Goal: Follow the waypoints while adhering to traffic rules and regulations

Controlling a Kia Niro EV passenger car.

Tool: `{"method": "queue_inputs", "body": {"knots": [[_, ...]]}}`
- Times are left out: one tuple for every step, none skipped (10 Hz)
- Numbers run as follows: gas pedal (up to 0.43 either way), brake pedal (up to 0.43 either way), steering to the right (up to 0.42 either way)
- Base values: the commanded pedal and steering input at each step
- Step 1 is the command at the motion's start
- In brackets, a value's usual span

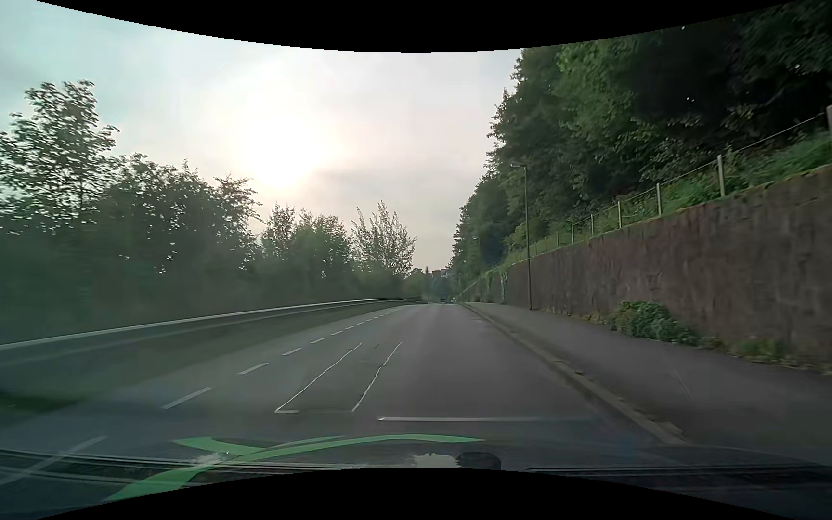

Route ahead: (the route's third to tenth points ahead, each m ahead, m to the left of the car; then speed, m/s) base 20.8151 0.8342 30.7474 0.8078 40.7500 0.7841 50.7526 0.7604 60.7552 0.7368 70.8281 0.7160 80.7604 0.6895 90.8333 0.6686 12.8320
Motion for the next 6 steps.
{"method": "queue_inputs", "body": {"knots": [[0.169, 0.0, -0.001], [0.169, 0.0, -0.001], [0.169, 0.0, -0.001], [0.169, 0.0, -0.001], [0.169, 0.0, 0.0], [0.169, 0.0, -0.001]]}}
